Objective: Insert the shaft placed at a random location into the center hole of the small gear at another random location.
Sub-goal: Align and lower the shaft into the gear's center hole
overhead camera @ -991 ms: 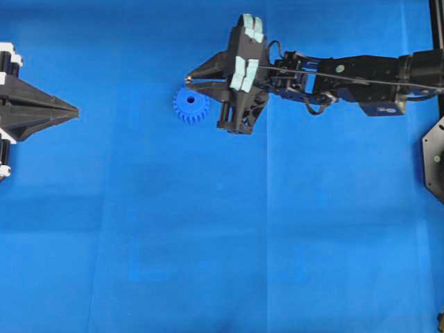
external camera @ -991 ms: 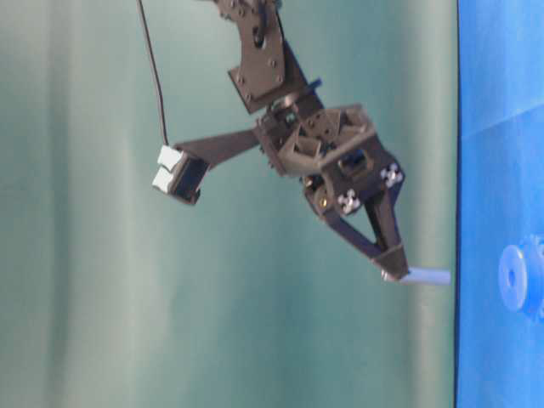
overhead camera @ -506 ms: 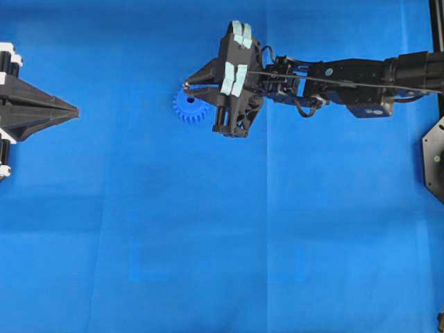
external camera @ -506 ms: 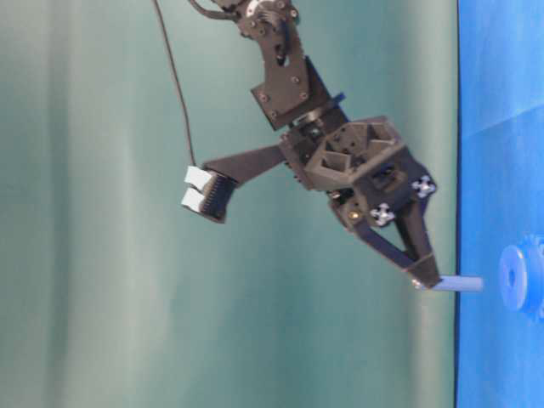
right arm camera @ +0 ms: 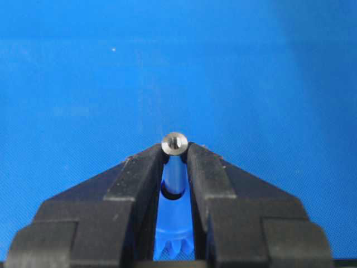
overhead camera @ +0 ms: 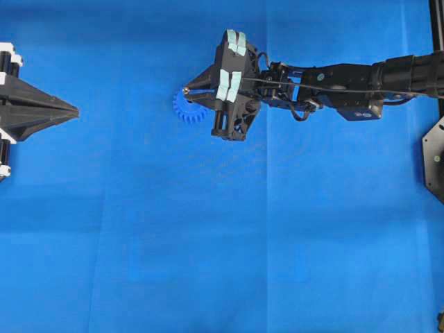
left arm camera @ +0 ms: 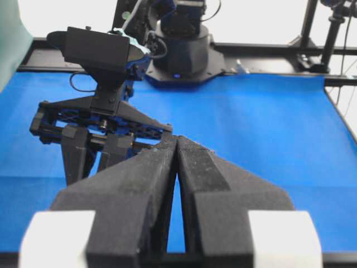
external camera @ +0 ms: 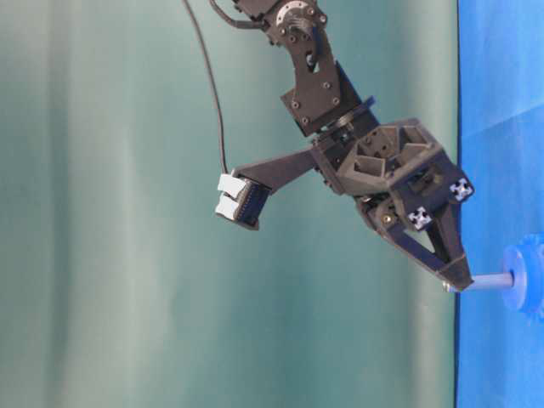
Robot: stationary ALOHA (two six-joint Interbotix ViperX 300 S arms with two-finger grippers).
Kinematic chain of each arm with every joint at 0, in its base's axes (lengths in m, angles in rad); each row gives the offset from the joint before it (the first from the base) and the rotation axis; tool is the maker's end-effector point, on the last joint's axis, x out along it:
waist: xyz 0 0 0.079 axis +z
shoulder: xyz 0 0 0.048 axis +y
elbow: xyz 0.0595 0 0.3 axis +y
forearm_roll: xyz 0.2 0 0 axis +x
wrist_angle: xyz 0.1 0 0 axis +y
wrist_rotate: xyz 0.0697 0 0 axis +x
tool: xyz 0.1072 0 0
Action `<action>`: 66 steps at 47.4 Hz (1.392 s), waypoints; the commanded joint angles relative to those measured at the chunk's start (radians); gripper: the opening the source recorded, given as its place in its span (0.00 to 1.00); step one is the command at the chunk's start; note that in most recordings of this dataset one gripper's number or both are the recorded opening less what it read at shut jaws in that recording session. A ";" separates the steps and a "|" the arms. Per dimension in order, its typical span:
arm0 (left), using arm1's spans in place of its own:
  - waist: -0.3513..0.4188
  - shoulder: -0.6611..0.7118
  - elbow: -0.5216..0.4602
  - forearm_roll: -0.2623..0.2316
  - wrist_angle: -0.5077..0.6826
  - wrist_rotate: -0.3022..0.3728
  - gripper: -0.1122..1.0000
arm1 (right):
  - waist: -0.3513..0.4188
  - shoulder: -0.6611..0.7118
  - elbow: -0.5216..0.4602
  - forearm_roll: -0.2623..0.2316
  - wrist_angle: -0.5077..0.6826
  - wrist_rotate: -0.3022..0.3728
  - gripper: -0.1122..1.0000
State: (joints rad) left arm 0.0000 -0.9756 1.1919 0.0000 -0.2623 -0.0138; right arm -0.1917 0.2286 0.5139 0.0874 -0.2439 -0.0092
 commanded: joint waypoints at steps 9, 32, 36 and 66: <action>0.002 0.003 -0.009 0.002 -0.005 -0.002 0.10 | -0.003 -0.008 -0.015 0.002 -0.006 0.002 0.14; 0.002 0.003 -0.009 0.002 -0.005 0.000 0.10 | -0.003 -0.098 -0.014 -0.002 0.009 0.002 0.14; 0.002 0.003 -0.008 0.002 -0.005 -0.002 0.10 | -0.003 -0.098 -0.014 -0.002 0.009 0.000 0.14; 0.002 0.003 -0.008 0.002 -0.006 0.000 0.10 | 0.012 -0.025 0.003 0.008 -0.037 0.008 0.14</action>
State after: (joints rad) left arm 0.0000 -0.9756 1.1934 0.0015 -0.2623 -0.0138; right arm -0.1810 0.2163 0.5246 0.0905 -0.2654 -0.0031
